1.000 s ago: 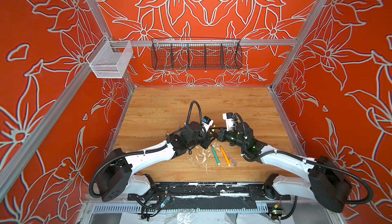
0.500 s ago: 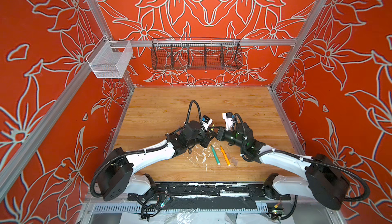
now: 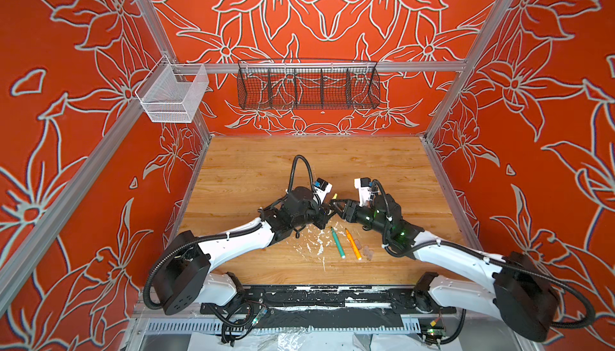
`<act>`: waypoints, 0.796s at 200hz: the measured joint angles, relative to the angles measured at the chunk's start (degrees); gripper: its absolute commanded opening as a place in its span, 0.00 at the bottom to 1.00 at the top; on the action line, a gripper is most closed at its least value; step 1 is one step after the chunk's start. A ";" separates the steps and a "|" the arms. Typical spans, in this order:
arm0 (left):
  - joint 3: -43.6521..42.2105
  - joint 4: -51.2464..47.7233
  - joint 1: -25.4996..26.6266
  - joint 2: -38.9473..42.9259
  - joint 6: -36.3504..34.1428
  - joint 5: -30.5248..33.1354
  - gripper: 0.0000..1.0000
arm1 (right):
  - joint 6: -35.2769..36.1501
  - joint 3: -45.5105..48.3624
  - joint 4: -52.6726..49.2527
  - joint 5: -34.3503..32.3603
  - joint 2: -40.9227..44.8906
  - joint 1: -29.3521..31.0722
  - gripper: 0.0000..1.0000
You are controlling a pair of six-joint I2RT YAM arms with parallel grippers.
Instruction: Insert the pens into the pen caps
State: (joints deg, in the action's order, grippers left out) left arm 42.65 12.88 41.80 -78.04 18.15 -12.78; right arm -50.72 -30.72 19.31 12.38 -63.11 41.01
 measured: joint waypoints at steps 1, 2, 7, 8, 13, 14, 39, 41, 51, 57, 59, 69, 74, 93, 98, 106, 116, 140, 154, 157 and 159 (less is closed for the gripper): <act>-0.09 0.07 -0.13 0.02 0.07 0.00 0.00 | -0.09 -0.44 -1.14 -0.17 0.33 0.00 0.49; -0.24 0.24 -0.39 0.07 0.31 -0.13 0.00 | -0.09 -0.63 -1.62 -0.37 0.50 0.00 0.49; -0.76 0.68 -1.27 0.17 0.94 -0.33 0.00 | -0.04 -2.36 -6.16 -1.36 1.73 0.04 0.48; -0.87 0.74 -1.40 0.20 1.05 -0.42 0.00 | -0.09 -2.58 -6.84 -1.44 1.88 0.07 0.48; -1.51 1.16 -2.38 0.39 1.57 -0.42 0.00 | -0.02 -4.48 -11.21 -2.40 3.08 0.15 0.47; -1.60 1.22 -2.49 0.42 1.64 -0.44 0.00 | -0.13 -5.03 -12.26 -2.78 3.34 0.20 0.47; -3.23 0.90 -5.05 1.27 3.80 1.66 0.00 | 0.72 -12.72 -30.03 -8.98 10.23 0.46 0.41; -3.28 0.83 -5.05 1.33 3.96 1.86 0.00 | 0.68 -13.00 -31.21 -9.60 10.82 0.46 0.41; -3.32 0.31 -5.05 1.95 4.48 2.84 0.00 | 1.03 -13.68 -36.37 -11.69 13.27 0.46 0.38; -3.32 0.11 -5.05 2.45 4.72 3.41 0.00 | 0.94 -13.66 -39.54 -12.79 14.36 0.48 0.37; -3.34 0.07 -5.05 2.62 4.72 3.61 0.00 | 1.05 -13.62 -40.79 -13.18 14.67 0.48 0.36; -3.48 0.04 -5.05 3.63 5.18 4.22 0.00 | 0.83 -13.31 -46.12 -14.73 15.72 0.50 0.33; -3.61 0.09 -5.05 4.24 5.38 4.57 0.00 | 0.81 -13.09 -48.50 -15.15 15.74 0.57 0.32; -4.44 0.09 -5.05 6.32 5.95 5.16 0.00 | 0.63 -11.50 -55.80 -16.41 14.53 0.72 0.30; -4.72 0.13 -5.05 6.82 5.99 5.18 0.00 | 0.52 -10.80 -57.35 -16.48 13.88 0.74 0.30; -5.09 0.09 -5.05 7.41 6.14 5.18 0.00 | 0.37 -9.64 -59.34 -16.52 12.98 0.83 0.30; -5.46 0.07 -5.05 7.98 6.32 5.16 0.00 | 0.20 -8.22 -61.48 -16.55 12.11 1.05 0.30; -6.05 0.07 -5.05 8.92 6.51 5.11 0.00 | -0.63 -6.32 -64.02 -16.50 9.07 2.34 0.28; -6.23 0.07 -5.05 9.42 6.60 5.09 0.00 | -0.98 -6.12 -64.19 -16.52 6.58 3.17 0.27; -6.25 0.07 -5.05 9.53 6.60 5.09 0.00 | -1.03 -6.12 -64.17 -16.50 6.03 3.34 0.27; -6.25 0.04 -5.05 9.66 6.62 5.09 0.00 | -1.03 -6.12 -64.15 -16.50 5.75 3.45 0.27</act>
State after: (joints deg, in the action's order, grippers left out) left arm 36.40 12.93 36.75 -68.38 24.77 -7.68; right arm -51.75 -36.84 -44.84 -4.12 -57.36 44.47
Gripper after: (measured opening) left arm 0.149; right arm 0.277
